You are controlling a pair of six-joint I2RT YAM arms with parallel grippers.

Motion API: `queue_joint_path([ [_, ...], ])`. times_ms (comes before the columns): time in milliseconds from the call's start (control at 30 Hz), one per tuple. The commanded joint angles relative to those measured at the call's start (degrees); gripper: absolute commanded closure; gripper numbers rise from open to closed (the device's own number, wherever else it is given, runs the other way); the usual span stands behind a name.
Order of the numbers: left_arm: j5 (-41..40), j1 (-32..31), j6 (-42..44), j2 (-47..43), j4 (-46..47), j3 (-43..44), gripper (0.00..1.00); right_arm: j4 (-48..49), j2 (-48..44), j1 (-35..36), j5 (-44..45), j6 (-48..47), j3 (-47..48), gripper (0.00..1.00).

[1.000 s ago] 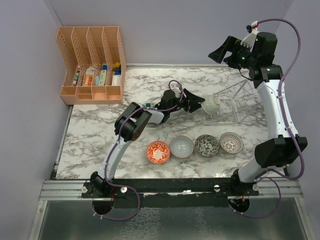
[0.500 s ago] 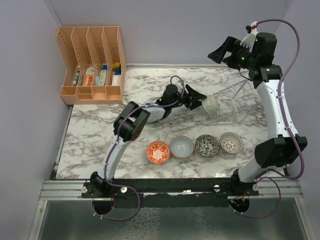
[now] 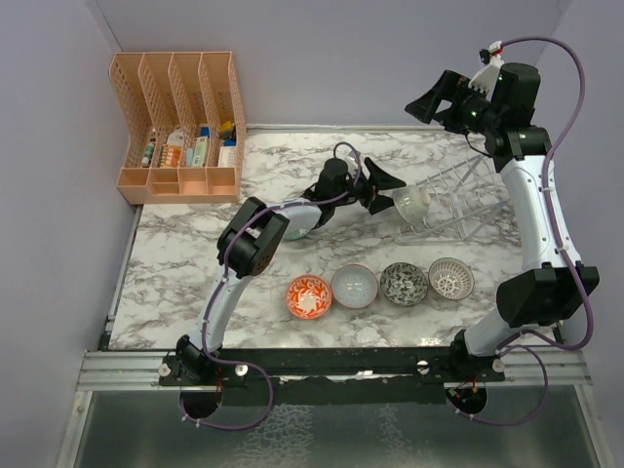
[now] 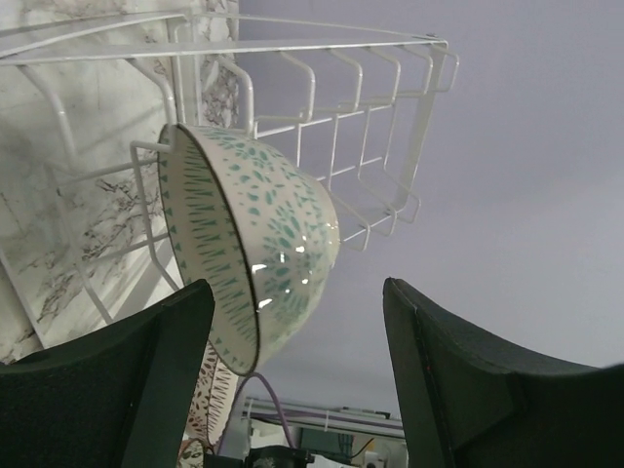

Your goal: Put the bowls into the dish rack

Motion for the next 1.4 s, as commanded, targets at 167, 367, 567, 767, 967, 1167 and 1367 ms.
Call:
queue_joint_path([
  [167,2.21,-0.08,2.76,-5.82,-2.44,0.89,0.17,2.12,-0.86,-0.29,-1.91,0.46,0.93,0.0],
  [367,2.44,-0.08,2.86,-5.73,-3.26,2.73,0.15,2.23,-0.87,-0.29,-2.21,0.46,0.93,0.0],
  [567,2.6,-0.17,3.24,-5.24,-4.14,4.2,0.13,2.3,-1.24,-0.29,-2.3,0.47,0.35,0.0],
  [767,2.95,-0.17,3.87,-5.6,-5.14,4.29,0.12,2.38,-1.53,-0.29,-2.29,0.49,0.0,0.0],
  [967,3.32,-0.25,3.87,-5.89,-3.96,1.39,0.02,2.73,-1.95,-0.29,-2.37,0.68,-1.09,0.0],
  [1167,3.66,-0.19,5.05,-7.51,-4.5,-1.62,0.01,2.62,-2.15,-0.29,-2.23,0.7,-0.75,0.0],
  [1367,3.75,0.64,9.45,-10.88,-10.17,-3.88,0.01,2.39,-2.79,-0.29,-1.87,0.46,-1.23,0.0],
])
